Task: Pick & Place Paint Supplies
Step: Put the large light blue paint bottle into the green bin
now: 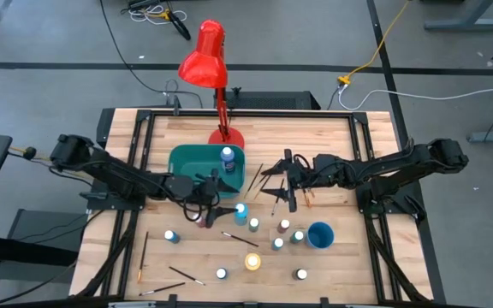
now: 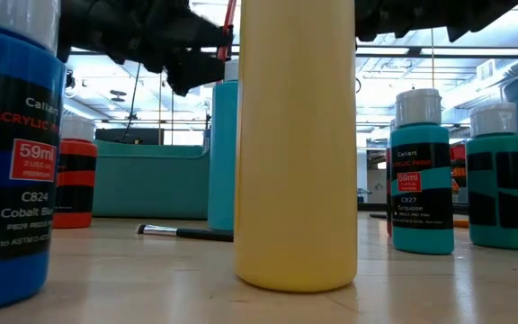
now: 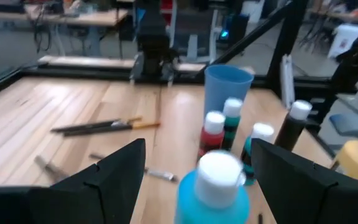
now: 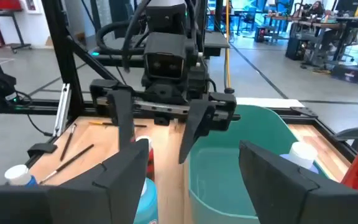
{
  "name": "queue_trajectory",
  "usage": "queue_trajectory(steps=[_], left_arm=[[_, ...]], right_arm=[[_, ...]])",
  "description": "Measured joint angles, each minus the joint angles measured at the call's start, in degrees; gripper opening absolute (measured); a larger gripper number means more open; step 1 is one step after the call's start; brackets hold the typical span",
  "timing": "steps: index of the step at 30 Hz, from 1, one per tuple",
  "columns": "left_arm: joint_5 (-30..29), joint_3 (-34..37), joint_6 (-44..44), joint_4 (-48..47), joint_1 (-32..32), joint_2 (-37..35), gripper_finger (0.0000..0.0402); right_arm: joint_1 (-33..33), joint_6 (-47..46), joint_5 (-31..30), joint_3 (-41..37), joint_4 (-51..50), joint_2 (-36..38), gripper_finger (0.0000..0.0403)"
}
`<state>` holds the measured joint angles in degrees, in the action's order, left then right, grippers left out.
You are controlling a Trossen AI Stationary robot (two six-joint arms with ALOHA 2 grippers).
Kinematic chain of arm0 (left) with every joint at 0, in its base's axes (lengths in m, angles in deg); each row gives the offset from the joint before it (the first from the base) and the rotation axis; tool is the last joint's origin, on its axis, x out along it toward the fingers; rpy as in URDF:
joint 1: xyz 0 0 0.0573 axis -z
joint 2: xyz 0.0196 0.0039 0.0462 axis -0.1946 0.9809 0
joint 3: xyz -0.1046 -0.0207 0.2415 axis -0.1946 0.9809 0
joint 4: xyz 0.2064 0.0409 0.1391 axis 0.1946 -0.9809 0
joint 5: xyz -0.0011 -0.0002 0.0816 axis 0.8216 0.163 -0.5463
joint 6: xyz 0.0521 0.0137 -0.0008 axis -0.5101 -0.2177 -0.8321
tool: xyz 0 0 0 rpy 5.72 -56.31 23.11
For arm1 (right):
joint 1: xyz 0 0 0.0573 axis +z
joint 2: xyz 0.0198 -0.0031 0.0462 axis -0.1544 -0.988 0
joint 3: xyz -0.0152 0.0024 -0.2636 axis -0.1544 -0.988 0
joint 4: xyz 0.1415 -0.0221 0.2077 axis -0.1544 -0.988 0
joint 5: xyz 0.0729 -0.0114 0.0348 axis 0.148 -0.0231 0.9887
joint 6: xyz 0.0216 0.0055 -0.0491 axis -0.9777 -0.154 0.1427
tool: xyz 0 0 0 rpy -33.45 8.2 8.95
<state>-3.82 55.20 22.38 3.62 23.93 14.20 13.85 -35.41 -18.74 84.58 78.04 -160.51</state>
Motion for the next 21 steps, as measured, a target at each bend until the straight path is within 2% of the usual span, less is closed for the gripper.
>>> queue_trajectory(steps=[4,12,21], left_arm=[[2.3,-1.0,-0.8,2.9,0.0,3.3,0.0293],[2.5,-1.9,-0.2,3.7,0.0,7.6,0.0293],[2.5,-1.9,0.4,3.7,0.1,8.9,0.0282]], right_arm=[[0.0,-0.6,0.1,0.0,0.8,0.0,0.0256],[0.0,-1.6,0.1,0.0,1.1,0.0,0.0256],[0.0,-1.7,0.1,0.0,1.0,0.0,0.0256]])
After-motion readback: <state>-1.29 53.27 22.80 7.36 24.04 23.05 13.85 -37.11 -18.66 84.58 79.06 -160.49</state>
